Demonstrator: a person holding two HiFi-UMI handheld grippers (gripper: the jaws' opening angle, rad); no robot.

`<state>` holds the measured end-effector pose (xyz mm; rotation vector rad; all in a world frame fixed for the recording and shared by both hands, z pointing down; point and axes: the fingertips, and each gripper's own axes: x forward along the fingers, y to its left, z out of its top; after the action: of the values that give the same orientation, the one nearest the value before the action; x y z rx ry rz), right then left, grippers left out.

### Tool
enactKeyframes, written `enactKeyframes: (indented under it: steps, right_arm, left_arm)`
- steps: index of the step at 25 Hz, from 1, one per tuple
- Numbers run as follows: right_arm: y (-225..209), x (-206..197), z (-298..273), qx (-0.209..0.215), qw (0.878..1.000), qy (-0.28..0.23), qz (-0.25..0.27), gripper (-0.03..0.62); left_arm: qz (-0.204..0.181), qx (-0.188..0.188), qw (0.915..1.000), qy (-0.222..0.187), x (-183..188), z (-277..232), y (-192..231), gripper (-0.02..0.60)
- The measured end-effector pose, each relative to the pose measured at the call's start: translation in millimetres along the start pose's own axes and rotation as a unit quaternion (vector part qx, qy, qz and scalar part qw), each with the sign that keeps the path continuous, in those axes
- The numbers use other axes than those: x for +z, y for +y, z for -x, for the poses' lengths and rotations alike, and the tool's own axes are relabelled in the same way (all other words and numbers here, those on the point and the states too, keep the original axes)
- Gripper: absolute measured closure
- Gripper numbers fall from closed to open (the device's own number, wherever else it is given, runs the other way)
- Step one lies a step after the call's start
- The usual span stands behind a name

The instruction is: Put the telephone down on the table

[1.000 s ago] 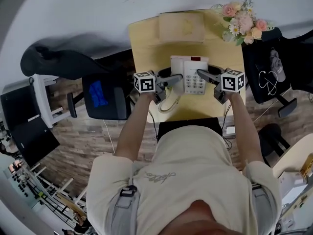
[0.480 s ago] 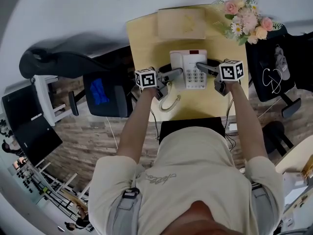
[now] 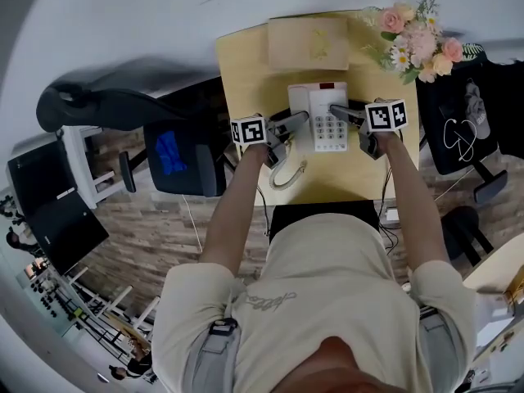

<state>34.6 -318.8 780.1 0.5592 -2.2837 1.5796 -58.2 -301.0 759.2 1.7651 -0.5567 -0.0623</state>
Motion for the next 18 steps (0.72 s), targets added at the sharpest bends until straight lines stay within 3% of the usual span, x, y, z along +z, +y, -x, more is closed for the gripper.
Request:
enactKeyframes:
  steps: [6,13,18]
  right_arm:
    - [0,1,0,-0.019,1.000,0.021,0.009,0.358]
    - [1,5,6,-0.097,0.993,0.038,0.050,0.356]
    - [1,9,24,-0.175,0.981,-0.022,0.077,0.358]
  left_arm:
    - [0.003,0.002,0.9999,0.013,-1,0,1,0.195]
    - [-0.022,0.026,0.9991,0.027,0,1,0,0.195]
    - [-0.049,0.039,0.9980,0.010,9,5,-7,0.195]
